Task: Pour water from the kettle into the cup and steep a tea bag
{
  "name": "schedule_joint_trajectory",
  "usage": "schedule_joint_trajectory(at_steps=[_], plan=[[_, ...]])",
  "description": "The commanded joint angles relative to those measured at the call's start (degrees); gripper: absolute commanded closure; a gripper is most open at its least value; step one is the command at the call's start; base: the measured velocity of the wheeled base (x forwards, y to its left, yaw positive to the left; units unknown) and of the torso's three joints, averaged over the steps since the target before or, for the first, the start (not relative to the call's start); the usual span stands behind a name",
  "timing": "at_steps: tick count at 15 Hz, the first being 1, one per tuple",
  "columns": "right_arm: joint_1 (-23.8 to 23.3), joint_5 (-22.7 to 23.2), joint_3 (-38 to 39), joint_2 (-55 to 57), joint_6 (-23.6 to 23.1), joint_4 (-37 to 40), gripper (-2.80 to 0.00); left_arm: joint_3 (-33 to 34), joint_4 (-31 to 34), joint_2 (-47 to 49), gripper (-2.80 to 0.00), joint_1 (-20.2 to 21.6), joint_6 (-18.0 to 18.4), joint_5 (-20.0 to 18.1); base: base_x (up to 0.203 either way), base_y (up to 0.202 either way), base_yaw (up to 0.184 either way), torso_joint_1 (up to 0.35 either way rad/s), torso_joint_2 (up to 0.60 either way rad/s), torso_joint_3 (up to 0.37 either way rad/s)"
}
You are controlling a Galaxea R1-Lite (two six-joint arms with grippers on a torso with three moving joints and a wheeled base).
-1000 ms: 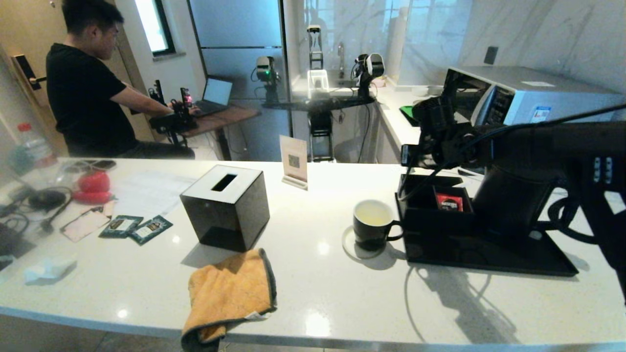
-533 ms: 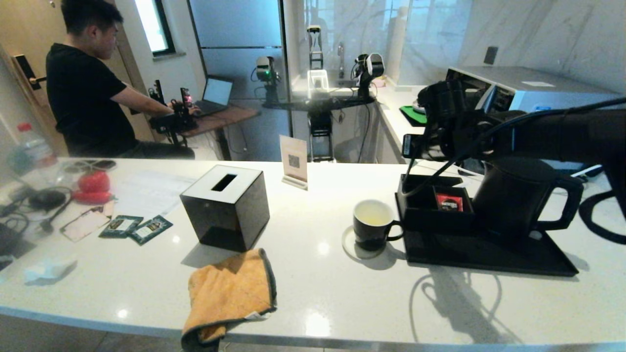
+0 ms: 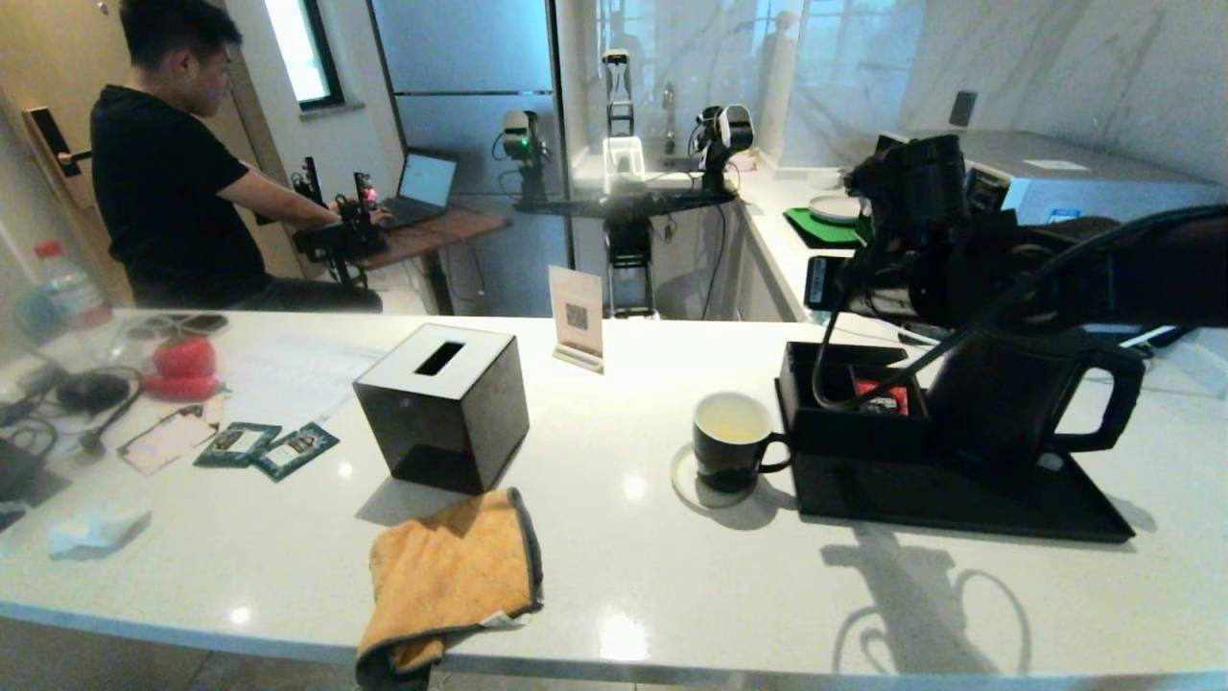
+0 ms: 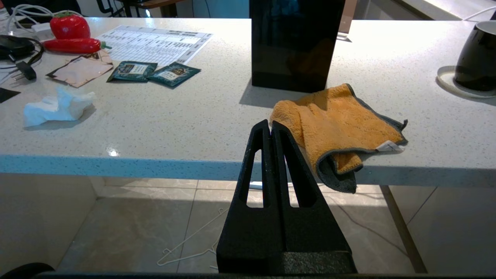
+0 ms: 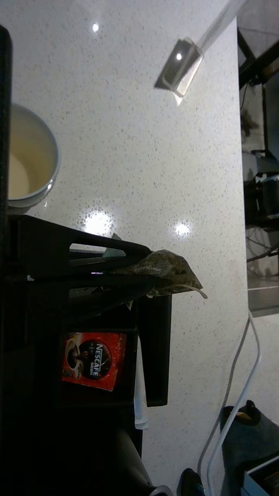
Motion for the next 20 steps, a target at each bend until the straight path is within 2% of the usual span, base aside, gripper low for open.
schedule_joint_trajectory(at_steps=[1,7,9,14,20], plan=[[1.37,-0.1,6.03,-5.61,-0.01,-3.84,0.0,0.0,-0.03,0.09,0.0,0.0,-0.02,0.0,0.0,0.0,0.0,0.0,0.0,0.0],[5.33,0.1,13.16,-11.82,-0.13,-9.96,0.0,0.0,-0.03,0.09,0.0,0.0,-0.02,0.0,0.0,0.0,0.0,0.0,0.0,0.0],[6.96,0.27,13.66,-12.38,-0.15,-11.63,0.0,0.0,-0.03,0.09,0.0,0.0,-0.02,0.0,0.0,0.0,0.0,0.0,0.0,0.0],[11.38,0.69,14.94,-12.04,-4.38,-17.77,0.0,0.0,-0.03,0.09,0.0,0.0,-0.02,0.0,0.0,0.0,0.0,0.0,0.0,0.0],[17.09,1.47,14.98,-11.01,-4.84,-19.33,0.0,0.0,-0.03,0.09,0.0,0.0,-0.02,0.0,0.0,0.0,0.0,0.0,0.0,0.0]])
